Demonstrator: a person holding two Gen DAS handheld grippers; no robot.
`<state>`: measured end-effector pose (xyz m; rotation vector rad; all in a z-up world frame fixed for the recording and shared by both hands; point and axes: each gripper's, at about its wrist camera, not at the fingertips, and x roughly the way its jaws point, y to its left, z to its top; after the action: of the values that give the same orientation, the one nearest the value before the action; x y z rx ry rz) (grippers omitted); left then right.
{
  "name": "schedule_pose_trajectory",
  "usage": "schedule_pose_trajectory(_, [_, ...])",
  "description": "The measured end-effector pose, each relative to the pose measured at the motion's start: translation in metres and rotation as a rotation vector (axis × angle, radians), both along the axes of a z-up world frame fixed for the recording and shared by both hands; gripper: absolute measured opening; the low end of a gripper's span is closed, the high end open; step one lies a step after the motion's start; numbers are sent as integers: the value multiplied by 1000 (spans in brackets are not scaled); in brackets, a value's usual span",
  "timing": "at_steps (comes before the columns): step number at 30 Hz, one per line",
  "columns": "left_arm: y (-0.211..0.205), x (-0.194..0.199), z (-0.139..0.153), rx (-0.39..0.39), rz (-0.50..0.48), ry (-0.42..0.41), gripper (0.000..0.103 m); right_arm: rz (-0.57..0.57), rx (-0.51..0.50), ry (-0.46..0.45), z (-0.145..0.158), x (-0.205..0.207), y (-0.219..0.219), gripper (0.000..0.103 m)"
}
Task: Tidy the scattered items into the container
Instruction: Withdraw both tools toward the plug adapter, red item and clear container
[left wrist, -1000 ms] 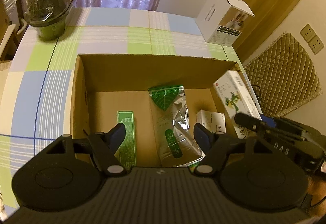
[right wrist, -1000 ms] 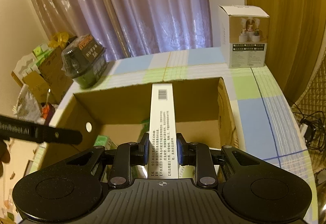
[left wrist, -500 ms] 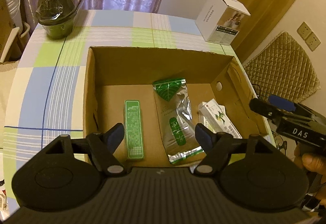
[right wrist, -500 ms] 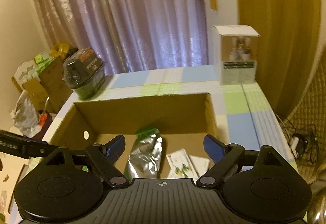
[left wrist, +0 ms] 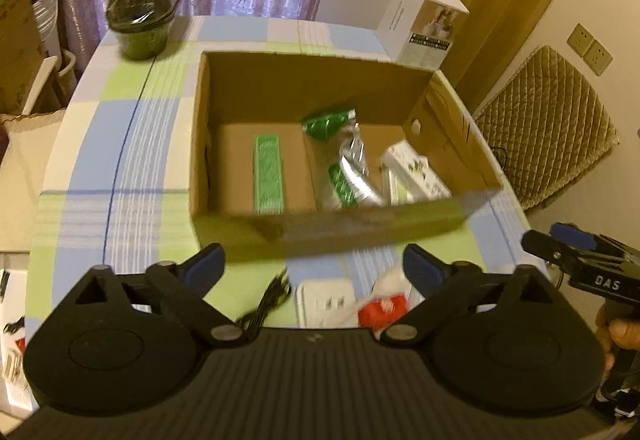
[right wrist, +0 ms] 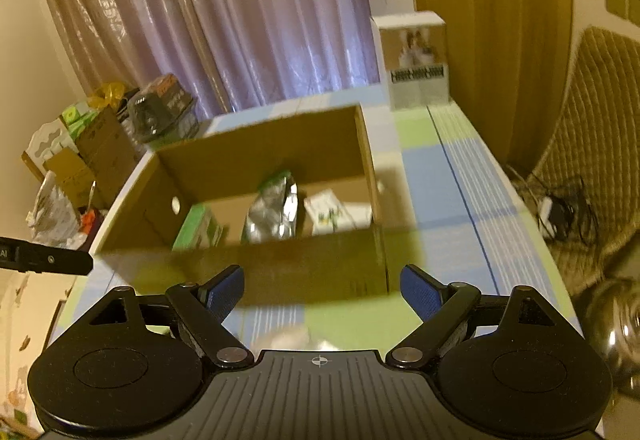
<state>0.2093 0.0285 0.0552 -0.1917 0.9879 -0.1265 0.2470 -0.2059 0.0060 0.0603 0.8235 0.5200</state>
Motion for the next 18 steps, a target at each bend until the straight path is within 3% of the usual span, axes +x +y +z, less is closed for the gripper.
schedule_pose_trajectory(10, [-11, -67, -18, 66, -12, 25, 102, 28, -61, 57, -8, -57, -22, 90])
schedule_pose_trajectory(18, [-18, -102, -33, 105, -64, 42, 102, 152, -139, 66, -15, -85, -16, 90])
